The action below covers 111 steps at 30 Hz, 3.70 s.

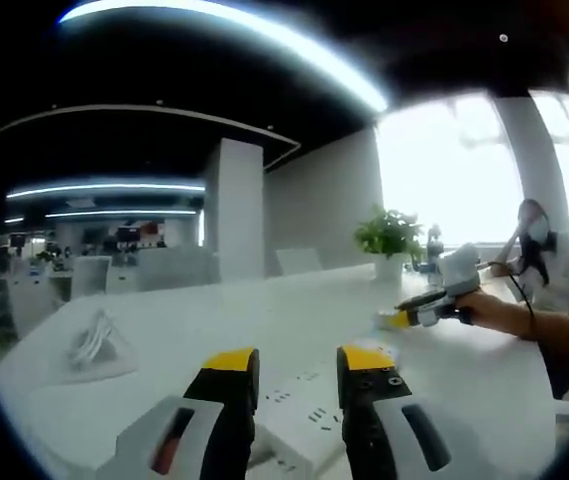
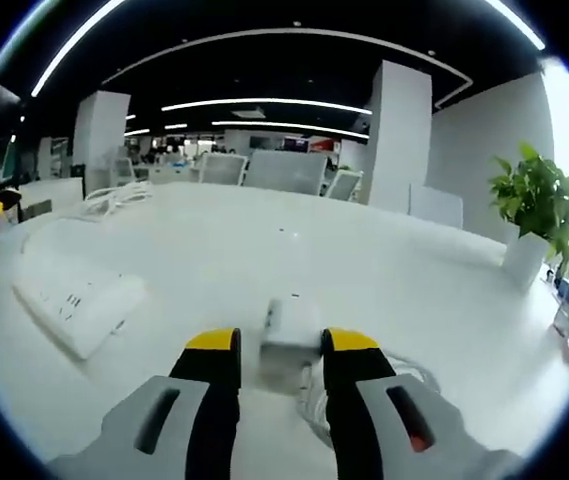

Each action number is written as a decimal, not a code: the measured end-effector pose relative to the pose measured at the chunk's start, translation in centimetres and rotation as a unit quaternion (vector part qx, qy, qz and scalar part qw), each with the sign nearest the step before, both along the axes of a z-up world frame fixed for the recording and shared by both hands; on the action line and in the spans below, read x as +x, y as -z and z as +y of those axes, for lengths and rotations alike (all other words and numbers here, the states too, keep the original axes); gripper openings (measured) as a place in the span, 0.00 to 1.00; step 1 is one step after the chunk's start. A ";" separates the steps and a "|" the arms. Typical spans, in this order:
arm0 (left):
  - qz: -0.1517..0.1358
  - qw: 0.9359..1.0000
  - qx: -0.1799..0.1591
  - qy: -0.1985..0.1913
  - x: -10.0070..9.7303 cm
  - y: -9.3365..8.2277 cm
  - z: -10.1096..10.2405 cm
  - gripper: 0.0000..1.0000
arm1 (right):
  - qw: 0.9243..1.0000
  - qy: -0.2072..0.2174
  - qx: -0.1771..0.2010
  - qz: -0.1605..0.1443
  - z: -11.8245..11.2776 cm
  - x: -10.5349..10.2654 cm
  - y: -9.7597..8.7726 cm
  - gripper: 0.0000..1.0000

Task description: Straighten the power strip on the desk, plug the charger into it

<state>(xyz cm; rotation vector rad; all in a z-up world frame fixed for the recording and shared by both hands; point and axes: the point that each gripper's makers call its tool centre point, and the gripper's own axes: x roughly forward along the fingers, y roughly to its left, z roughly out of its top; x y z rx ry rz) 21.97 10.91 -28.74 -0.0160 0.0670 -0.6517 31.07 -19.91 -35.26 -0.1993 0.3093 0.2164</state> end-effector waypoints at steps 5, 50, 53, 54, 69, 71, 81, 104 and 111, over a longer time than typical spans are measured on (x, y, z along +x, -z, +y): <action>0.003 1.000 0.000 0.002 -0.1 0.2 -0.1 0.32 | 1.000 0.002 0.010 0.004 -0.2 0.2 0.3 0.29; 0.022 0.999 0.033 0.011 -0.1 1.4 -0.4 0.36 | 0.999 -0.006 0.036 0.014 -0.2 0.5 0.8 0.25; 0.028 0.998 0.052 0.021 -0.4 1.9 -0.6 0.38 | 0.999 -0.012 0.039 0.015 -0.2 0.4 0.8 0.25; 0.029 0.998 0.053 0.025 -0.5 1.9 -0.7 0.40 | 0.999 -0.016 0.039 0.016 -0.2 0.4 0.8 0.25; 0.034 0.996 0.065 0.051 -1.3 2.4 -1.1 0.42 | 0.998 -0.054 0.027 0.015 0.8 -0.3 0.8 0.24; 0.042 0.996 0.067 0.049 -1.3 2.7 -1.0 0.42 | 0.998 -0.059 0.023 0.016 1.0 -0.4 0.7 0.24; 0.049 0.994 0.079 0.061 -1.8 3.4 -1.6 0.43 | 0.996 -0.090 0.014 0.024 2.1 -1.1 0.7 0.24; 0.053 0.993 0.075 0.068 -1.9 3.3 -1.9 0.44 | 0.986 -0.168 0.006 0.002 5.4 -2.9 -1.5 0.24; 0.056 0.993 0.073 0.068 -1.8 3.2 -1.8 0.44 | 0.981 -0.193 0.005 -0.007 6.6 -4.0 -2.2 0.24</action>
